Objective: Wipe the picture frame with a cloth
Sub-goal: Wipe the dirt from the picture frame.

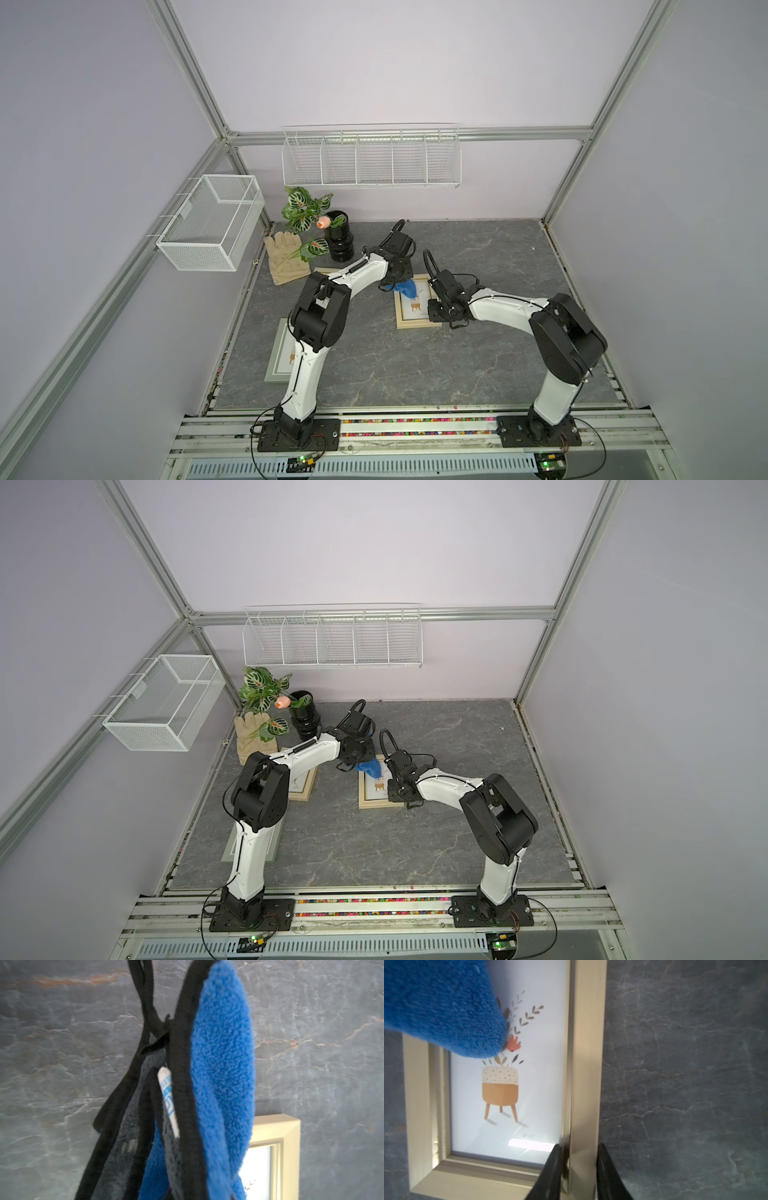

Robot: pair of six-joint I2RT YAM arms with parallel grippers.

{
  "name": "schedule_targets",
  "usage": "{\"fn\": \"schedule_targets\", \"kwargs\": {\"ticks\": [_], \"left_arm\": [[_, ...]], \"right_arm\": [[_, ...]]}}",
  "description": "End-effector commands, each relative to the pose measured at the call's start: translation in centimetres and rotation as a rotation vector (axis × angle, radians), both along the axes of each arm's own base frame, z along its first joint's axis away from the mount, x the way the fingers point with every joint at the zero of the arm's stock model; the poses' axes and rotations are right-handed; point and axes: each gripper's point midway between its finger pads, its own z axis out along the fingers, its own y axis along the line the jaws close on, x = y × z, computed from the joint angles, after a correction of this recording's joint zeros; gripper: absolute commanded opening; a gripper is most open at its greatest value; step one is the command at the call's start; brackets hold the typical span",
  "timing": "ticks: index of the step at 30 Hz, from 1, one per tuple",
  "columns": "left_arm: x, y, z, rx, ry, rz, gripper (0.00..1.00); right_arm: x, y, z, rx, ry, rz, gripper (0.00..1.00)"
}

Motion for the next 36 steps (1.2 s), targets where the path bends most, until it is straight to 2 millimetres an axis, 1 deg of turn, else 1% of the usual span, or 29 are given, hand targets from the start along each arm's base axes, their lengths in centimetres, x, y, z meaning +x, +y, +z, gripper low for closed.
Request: {"fn": "schedule_targets", "kwargs": {"ticks": [1,4,6,7,8,9,11,13,15,16,18,20,23,25,27,28,29,30,32,36], "left_arm": [[0.0,-3.8,-1.1,-0.070,0.037,-0.051,0.00],[0.0,-7.1,-1.2,-0.119,0.051,-0.098,0.00],[-0.2,-8.5,-1.6,-0.143,0.071,-0.120,0.00],[-0.2,-8.8,-1.7,-0.154,0.076,-0.125,0.00],[-0.2,-8.7,-1.7,-0.151,0.077,-0.125,0.00],[0.1,-7.9,-1.6,-0.139,0.073,-0.111,0.00],[0.6,-5.8,-1.5,-0.116,0.064,-0.083,0.00],[0.9,-2.8,-1.1,-0.077,0.047,-0.043,0.00],[0.7,-0.5,-0.6,-0.029,0.026,-0.017,0.00],[0.5,0.4,-0.4,-0.004,0.010,-0.012,0.00],[0.0,0.7,-0.1,-0.001,-0.005,-0.013,0.00],[-0.5,-0.4,-0.4,-0.032,0.002,-0.029,0.00],[-1.3,-4.0,-0.7,-0.068,0.000,-0.086,0.00],[-1.9,-6.8,-1.2,-0.093,0.017,-0.126,0.00],[-2.1,-8.7,-1.6,-0.116,0.034,-0.148,0.00],[-2.1,-9.2,-1.7,-0.118,0.036,-0.152,0.00],[-2.0,-9.2,-1.8,-0.115,0.042,-0.151,0.00],[-1.8,-8.7,-1.8,-0.099,0.040,-0.140,0.00],[-1.4,-6.9,-1.8,-0.070,0.033,-0.117,0.00],[-1.1,-1.1,-1.7,-0.004,0.027,-0.040,0.00]], "right_arm": [[-2.6,0.2,-1.9,-0.041,0.088,0.042,0.20],[-2.7,0.5,-1.6,-0.041,0.081,0.046,0.20],[-2.8,0.5,-1.6,-0.043,0.081,0.043,0.20],[-2.8,0.4,-1.7,-0.044,0.083,0.039,0.20],[-2.9,0.4,-1.7,-0.048,0.083,0.038,0.20],[-2.9,0.2,-1.7,-0.053,0.083,0.036,0.20],[-3.0,-0.1,-1.8,-0.058,0.082,0.028,0.20],[-3.0,-0.2,-1.8,-0.058,0.081,0.026,0.21],[-2.8,-0.4,-1.8,-0.063,0.081,0.021,0.21],[-2.7,-0.4,-1.8,-0.064,0.081,0.020,0.21],[-2.5,-0.4,-1.7,-0.065,0.075,0.018,0.21],[-2.4,-0.4,-1.6,-0.065,0.074,0.019,0.21],[-2.3,-0.3,-1.6,-0.068,0.075,0.024,0.21],[-2.3,-0.2,-1.4,-0.064,0.072,0.027,0.21],[-2.3,-0.1,-1.2,-0.060,0.069,0.026,0.21],[-2.3,-0.2,-1.3,-0.060,0.071,0.024,0.21],[-2.4,-0.2,-1.3,-0.061,0.072,0.023,0.21],[-2.4,-0.3,-1.4,-0.062,0.075,0.024,0.21],[-2.6,-0.4,-1.5,-0.066,0.077,0.022,0.21],[-2.4,-0.6,-1.5,-0.072,0.074,0.023,0.21]]}}
